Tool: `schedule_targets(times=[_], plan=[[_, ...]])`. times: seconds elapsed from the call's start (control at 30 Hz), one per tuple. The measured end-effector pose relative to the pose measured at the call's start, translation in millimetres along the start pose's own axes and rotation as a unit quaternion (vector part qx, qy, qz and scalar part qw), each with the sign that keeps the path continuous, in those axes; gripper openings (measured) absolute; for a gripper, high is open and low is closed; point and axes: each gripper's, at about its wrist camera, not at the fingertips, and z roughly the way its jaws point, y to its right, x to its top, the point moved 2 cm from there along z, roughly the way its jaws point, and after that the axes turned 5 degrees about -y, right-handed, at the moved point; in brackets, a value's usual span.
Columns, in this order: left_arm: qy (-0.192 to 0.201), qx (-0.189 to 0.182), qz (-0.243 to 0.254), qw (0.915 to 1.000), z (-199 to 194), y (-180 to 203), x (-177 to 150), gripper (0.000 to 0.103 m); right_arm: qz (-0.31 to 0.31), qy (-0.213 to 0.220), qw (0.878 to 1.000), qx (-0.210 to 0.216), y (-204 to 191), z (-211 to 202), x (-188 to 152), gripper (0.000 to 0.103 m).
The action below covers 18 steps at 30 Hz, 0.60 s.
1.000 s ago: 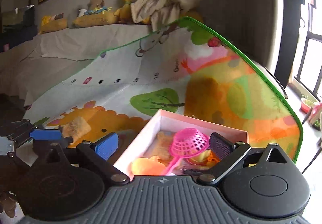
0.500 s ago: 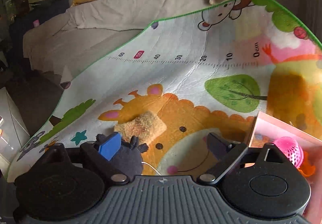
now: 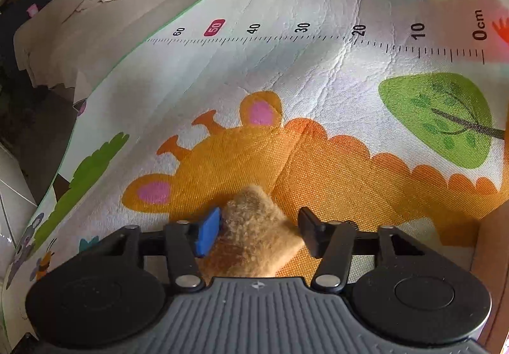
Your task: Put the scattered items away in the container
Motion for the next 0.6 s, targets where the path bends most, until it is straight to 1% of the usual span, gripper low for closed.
schedule_targets(times=[0.03,0.1,0.17,0.2,0.27,0.37,0.47,0.5,0.6], plan=[[-0.001,-0.001,0.000,1.0000,0,0,0,0.103,-0.008,0.005,1.000,0.000,-1,-6,-2,0.032],[-0.005,-0.006,0.000,1.0000,2,0,1,0.103,-0.011,0.016,1.000,0.009,0,-24,-7,0.025],[-0.013,-0.010,-0.006,0.9999,4,-2,1,0.103,-0.005,0.041,0.999,0.028,6,-52,-11,0.018],[-0.016,-0.011,-0.010,0.9998,5,-3,2,0.103,-0.003,0.054,0.998,0.037,9,-68,-14,0.009],[-0.020,-0.012,-0.017,0.9996,7,-5,2,0.103,0.007,0.081,0.996,0.047,15,-100,-22,0.009],[-0.017,-0.011,-0.019,0.9996,6,-6,1,0.103,0.019,0.122,0.991,0.060,29,-155,-44,0.008],[-0.016,-0.011,-0.022,0.9996,6,-7,1,0.103,0.027,0.138,0.988,0.069,42,-195,-76,0.008],[-0.016,-0.012,-0.025,0.9995,6,-8,2,0.103,0.026,0.138,0.988,0.061,44,-202,-86,0.008],[-0.013,-0.010,-0.025,0.9996,5,-8,2,0.103,0.027,0.131,0.991,0.022,50,-212,-109,0.008]])
